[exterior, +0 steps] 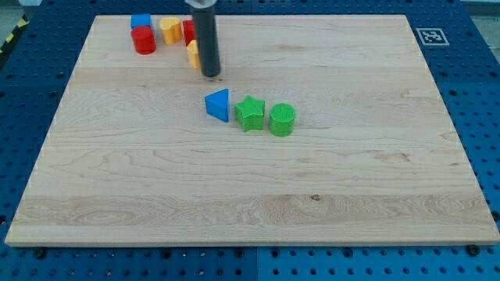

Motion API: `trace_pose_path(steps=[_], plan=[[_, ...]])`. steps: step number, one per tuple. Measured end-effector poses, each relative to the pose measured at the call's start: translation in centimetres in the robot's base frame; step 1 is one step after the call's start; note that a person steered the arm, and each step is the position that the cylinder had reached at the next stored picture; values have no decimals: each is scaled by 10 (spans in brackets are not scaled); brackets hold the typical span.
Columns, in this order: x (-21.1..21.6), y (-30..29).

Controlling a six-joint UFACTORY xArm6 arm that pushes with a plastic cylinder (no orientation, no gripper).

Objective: Slide the hexagon to the bottom of the heart

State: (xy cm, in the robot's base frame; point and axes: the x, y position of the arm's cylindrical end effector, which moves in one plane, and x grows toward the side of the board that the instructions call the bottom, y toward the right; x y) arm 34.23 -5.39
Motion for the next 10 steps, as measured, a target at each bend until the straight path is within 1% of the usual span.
trace_pose_path(steps=[1, 2, 3, 4, 5, 6, 8, 9, 10], plan=[[0, 32], [-10, 25], [-27, -26], [-38, -49], [-38, -34], [-26, -27], [-56, -61], [-54, -44], [-23, -26]])
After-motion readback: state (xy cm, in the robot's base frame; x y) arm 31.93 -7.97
